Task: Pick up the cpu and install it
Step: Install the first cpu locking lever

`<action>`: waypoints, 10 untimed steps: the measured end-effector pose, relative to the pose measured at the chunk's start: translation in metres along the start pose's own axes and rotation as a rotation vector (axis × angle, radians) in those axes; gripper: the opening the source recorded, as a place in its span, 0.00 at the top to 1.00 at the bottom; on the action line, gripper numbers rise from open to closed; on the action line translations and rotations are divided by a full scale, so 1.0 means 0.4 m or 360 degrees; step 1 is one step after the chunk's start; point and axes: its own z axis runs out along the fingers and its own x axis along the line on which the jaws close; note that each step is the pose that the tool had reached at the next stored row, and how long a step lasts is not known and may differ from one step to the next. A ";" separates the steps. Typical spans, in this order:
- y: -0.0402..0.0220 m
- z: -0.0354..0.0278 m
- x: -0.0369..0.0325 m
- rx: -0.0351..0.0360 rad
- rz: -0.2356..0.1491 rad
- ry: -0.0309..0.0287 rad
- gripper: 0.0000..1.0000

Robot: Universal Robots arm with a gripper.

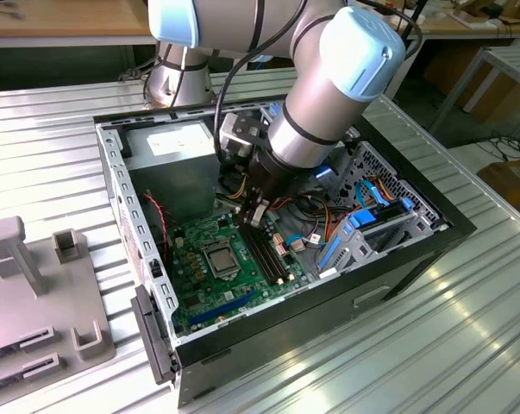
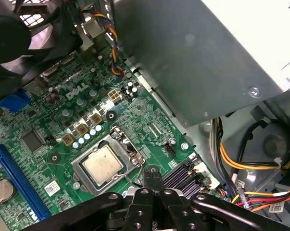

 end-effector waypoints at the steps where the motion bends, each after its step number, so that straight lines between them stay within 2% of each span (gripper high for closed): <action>1: 0.000 0.000 0.001 0.0000 -0.0003 0.00013 0.89; 7: 0.001 -0.013 -0.004 0.0005 -0.0024 0.00120 0.89; 10: 0.006 -0.016 -0.011 0.0013 -0.0027 0.00234 0.89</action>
